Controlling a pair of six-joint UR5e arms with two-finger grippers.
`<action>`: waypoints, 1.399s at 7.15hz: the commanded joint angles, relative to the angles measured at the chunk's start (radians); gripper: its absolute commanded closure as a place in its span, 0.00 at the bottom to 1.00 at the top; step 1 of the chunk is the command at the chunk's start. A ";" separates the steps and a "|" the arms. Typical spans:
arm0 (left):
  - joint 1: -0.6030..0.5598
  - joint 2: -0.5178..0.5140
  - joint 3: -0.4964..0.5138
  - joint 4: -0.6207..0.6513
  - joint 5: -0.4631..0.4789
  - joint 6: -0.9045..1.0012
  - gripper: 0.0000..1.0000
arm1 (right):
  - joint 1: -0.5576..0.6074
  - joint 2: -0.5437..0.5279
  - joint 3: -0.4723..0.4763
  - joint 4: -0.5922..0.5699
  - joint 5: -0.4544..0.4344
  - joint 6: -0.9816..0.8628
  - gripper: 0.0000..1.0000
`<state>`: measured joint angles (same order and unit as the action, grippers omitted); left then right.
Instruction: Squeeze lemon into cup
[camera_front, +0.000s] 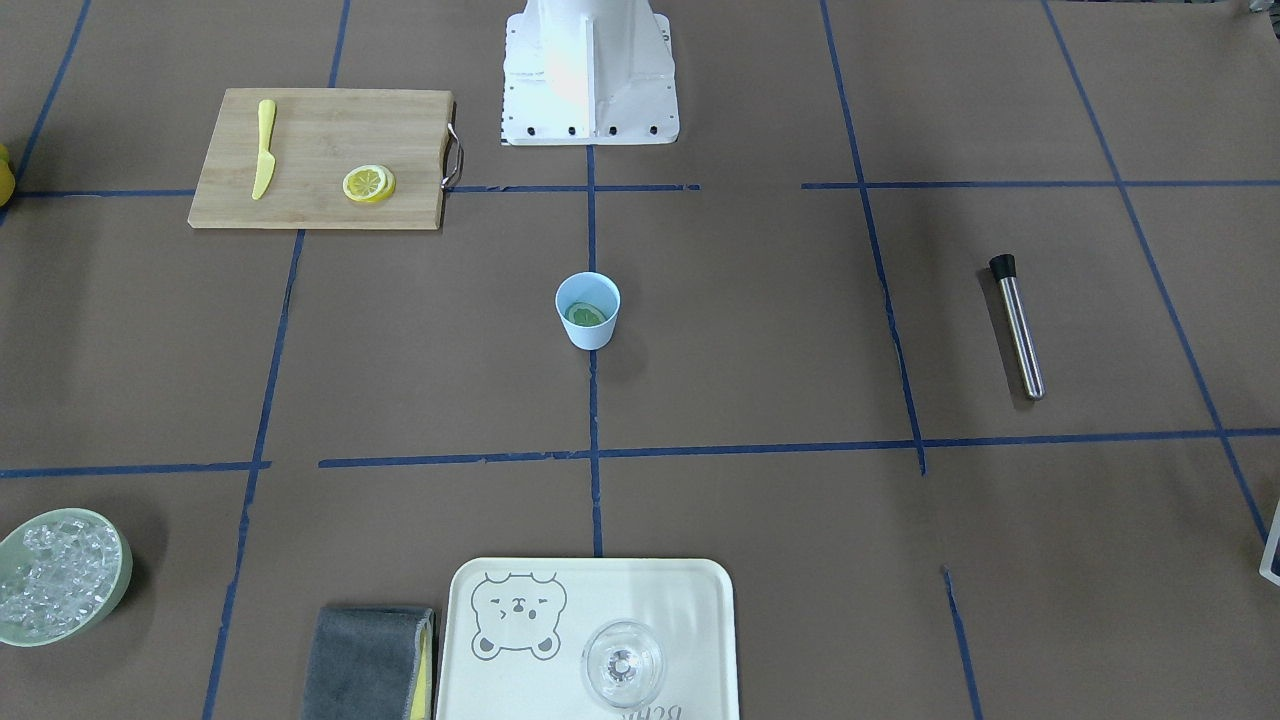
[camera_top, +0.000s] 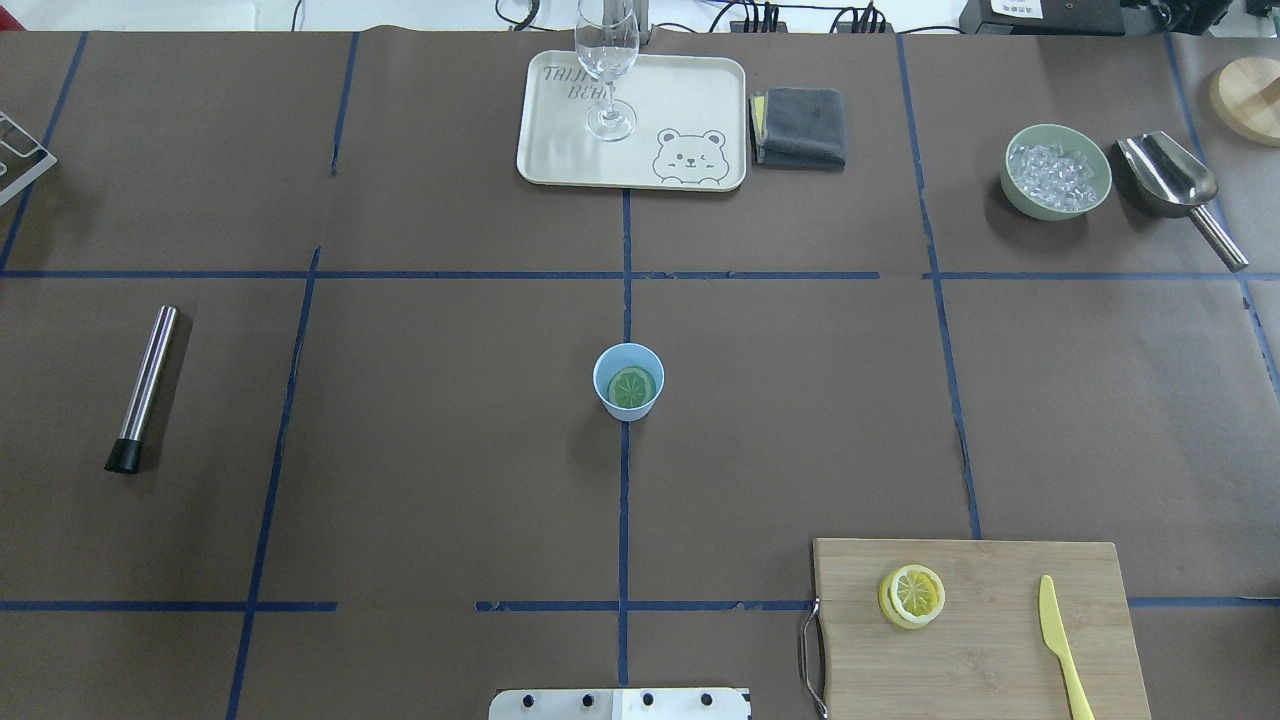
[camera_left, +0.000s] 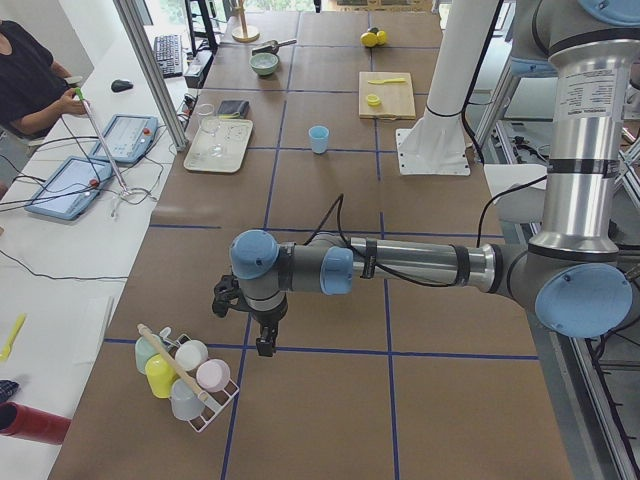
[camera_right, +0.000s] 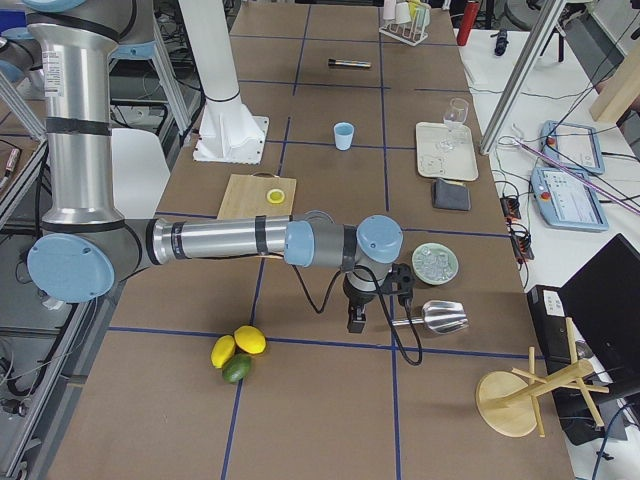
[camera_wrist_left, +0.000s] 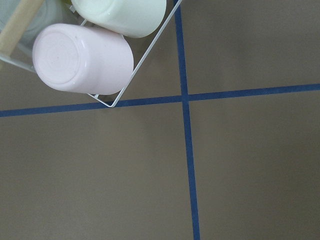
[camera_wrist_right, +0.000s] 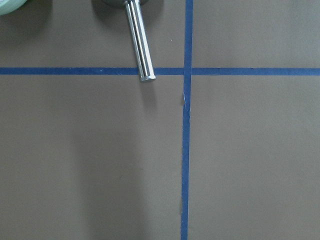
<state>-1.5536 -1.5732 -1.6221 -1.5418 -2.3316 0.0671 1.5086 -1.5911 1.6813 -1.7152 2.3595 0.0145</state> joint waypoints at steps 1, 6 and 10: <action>0.000 -0.002 -0.001 0.006 0.000 0.007 0.00 | -0.001 0.002 -0.017 0.002 0.001 -0.005 0.00; 0.001 -0.011 0.001 -0.007 -0.002 0.005 0.00 | -0.002 0.002 -0.018 0.091 -0.003 0.009 0.00; 0.000 -0.013 -0.002 0.014 0.003 0.006 0.00 | -0.004 0.000 -0.020 0.089 -0.002 0.010 0.00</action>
<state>-1.5524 -1.5958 -1.6181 -1.5366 -2.3302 0.0724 1.5049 -1.5905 1.6616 -1.6258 2.3565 0.0240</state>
